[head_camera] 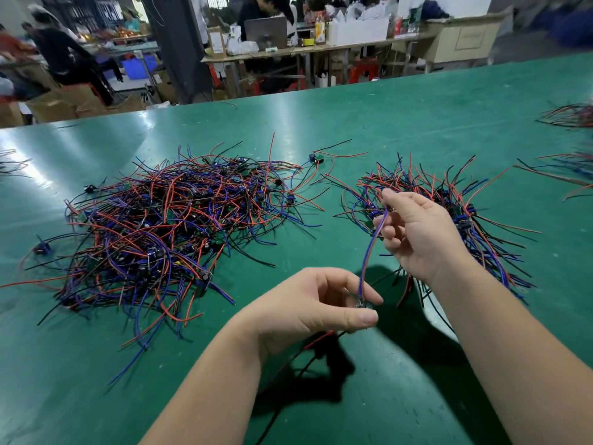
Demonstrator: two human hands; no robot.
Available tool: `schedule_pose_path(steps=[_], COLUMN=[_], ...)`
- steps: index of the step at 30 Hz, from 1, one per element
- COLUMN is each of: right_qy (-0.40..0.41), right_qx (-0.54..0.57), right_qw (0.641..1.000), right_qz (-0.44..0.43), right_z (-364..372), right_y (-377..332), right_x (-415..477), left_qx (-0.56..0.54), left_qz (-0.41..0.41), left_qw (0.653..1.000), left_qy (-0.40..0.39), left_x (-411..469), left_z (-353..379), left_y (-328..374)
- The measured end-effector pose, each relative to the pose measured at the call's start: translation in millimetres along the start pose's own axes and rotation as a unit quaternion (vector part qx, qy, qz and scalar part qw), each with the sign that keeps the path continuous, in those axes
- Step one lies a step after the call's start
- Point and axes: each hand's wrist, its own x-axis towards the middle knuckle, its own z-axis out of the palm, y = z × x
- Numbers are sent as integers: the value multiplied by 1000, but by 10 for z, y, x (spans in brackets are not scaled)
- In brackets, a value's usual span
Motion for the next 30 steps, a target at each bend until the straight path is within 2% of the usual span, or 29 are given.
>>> schedule_pose_path(steps=[2, 4, 8, 11, 14, 17, 22, 27, 30], right_qy=[-32, -77, -207, -260, -264, -222, -179, -198, -248], right_qx=[-4, -46, -160, -151, -58, 23, 49, 67, 104], right_qw=[999, 993, 961, 950, 959, 972, 979, 972, 952], right_qz=[39, 72, 93, 91, 81, 71, 79, 109, 145], right_z=[2, -5, -21, 4, 67, 85, 39, -1, -43], right_y=[1, 15, 97, 143, 150, 140, 64, -10, -48], right_x=[13, 13, -42, -82, -85, -52, -27, -38, -49], left_qx=[-50, -166, -366, -411, -342, -226, -92, -109, -200], left_qz=[26, 43, 127, 168, 182, 195, 191, 196, 241], left_qw=[997, 979, 900, 863, 891, 932, 970, 972, 949], left_qy=[56, 111, 200, 242, 237, 208, 118, 70, -34], left_x=[18, 46, 78, 104, 146, 174, 150, 106, 19], left_z=[-21, -51, -102, -138, -109, -37, -39, -110, -163], left_y=[41, 78, 131, 129, 68, -6, -30, -4, 25])
